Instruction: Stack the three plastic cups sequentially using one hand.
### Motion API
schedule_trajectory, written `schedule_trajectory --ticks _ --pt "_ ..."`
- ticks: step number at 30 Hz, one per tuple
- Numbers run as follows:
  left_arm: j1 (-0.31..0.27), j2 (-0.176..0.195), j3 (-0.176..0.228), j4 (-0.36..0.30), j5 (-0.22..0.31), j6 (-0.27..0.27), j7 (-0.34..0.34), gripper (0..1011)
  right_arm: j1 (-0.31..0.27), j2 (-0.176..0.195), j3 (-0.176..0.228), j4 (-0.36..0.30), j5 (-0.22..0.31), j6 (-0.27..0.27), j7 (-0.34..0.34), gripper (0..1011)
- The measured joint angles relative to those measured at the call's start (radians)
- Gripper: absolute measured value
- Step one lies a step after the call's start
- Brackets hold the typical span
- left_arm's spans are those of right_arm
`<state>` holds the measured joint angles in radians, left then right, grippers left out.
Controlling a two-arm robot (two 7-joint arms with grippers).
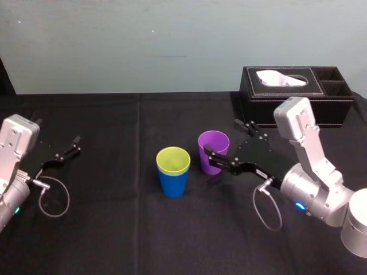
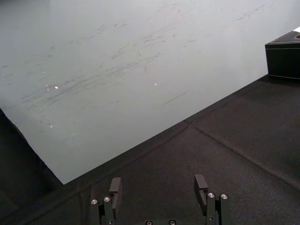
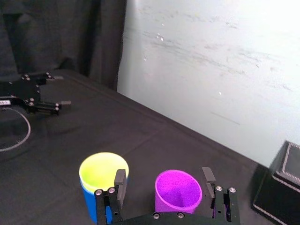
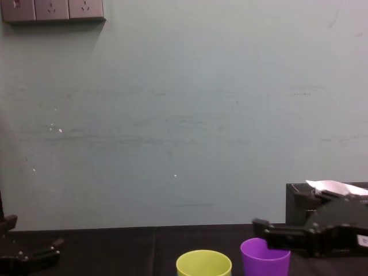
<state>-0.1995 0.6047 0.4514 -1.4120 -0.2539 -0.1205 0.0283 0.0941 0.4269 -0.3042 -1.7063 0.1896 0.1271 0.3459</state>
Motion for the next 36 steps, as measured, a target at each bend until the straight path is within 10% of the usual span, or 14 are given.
schedule_trajectory --ticks 36 --pt "0.0 0.0 0.0 0.0 0.0 0.0 0.0 1010 -0.041 -0.034 0.005 0.132 0.009 -0.024 -0.007 1003"
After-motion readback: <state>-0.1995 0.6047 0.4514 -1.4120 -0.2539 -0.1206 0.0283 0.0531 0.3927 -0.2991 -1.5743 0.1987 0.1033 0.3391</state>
